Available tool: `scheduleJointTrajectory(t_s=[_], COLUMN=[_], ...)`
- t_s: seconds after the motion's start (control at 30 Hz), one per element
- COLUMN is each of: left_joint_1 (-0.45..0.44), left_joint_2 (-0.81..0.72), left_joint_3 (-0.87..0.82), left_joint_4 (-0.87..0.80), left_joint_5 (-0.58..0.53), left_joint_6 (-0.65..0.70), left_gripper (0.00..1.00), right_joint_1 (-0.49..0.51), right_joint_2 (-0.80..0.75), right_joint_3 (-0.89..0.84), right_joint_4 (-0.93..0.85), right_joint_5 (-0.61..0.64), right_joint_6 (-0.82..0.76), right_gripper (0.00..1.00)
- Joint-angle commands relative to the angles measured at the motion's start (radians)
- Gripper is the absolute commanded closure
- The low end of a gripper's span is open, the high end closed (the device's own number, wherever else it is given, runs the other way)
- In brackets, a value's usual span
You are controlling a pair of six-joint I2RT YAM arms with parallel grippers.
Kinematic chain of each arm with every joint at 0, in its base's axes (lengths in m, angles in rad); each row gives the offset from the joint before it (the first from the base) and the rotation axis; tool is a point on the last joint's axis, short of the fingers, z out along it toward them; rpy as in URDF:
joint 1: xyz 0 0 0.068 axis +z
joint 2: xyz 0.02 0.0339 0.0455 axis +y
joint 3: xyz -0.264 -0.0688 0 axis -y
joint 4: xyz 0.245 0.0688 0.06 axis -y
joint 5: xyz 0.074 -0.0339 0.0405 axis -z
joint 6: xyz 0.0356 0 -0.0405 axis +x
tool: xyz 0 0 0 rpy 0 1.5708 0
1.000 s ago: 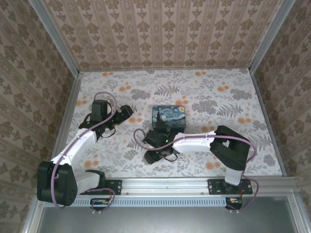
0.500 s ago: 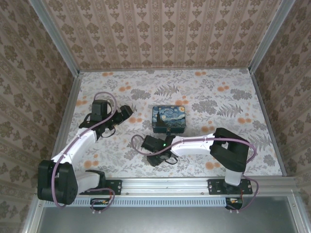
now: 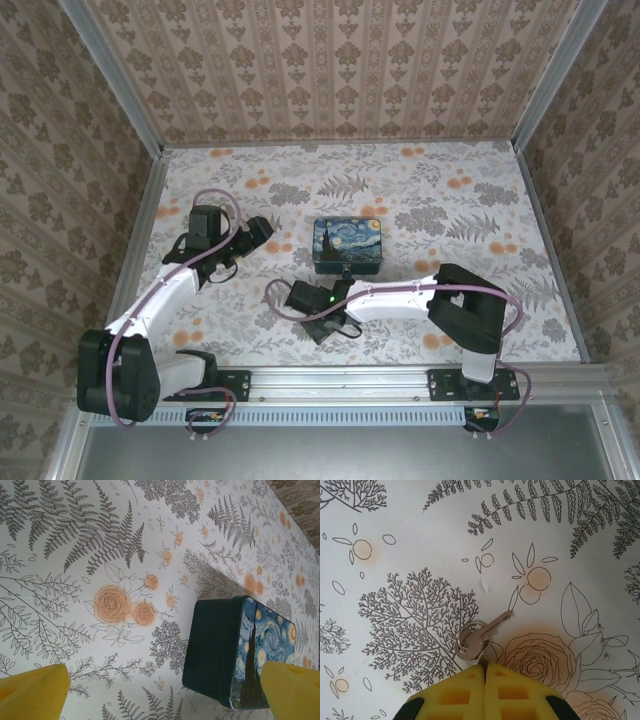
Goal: Unlock the padlock with the key
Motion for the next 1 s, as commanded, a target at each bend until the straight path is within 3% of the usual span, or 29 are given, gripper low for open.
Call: scheduleJointTrajectory(t_s=[0.0, 0.2, 0.33, 0.6, 0.77, 0.97], left_joint_1=[0.008, 0.004, -0.009, -0.175, -0.266, -0.314], left_joint_2=[0.004, -0.018, 0.007, 0.047, 0.085, 0.118], left_joint_3=[0.034, 0.026, 0.034, 0.029, 0.011, -0.047], left_joint_4=[-0.018, -0.013, 0.027, 0.151, 0.250, 0.433], left_joint_5=[-0.006, -0.022, 0.087, 0.110, 0.098, 0.080], left_joint_6=[0.006, -0.016, -0.070, -0.220, -0.389, -0.615], left_gripper=[0.00, 0.00, 0.00, 0.00, 0.00, 0.00], right_joint_1=[-0.030, -0.126, -0.200, -0.323, -0.374, -0.414], right_joint_2=[-0.067, -0.242, -0.320, -0.398, -0.410, -0.419], right_joint_3=[-0.042, -0.087, -0.091, -0.048, -0.020, -0.007], right_joint_4=[-0.067, -0.001, 0.005, 0.007, 0.031, 0.113], right_joint_5=[-0.064, -0.176, -0.245, -0.303, -0.308, -0.304], right_joint_6=[0.005, 0.035, 0.052, 0.075, 0.111, 0.195], right_gripper=[1.00, 1.00, 1.00, 1.00, 1.00, 1.00])
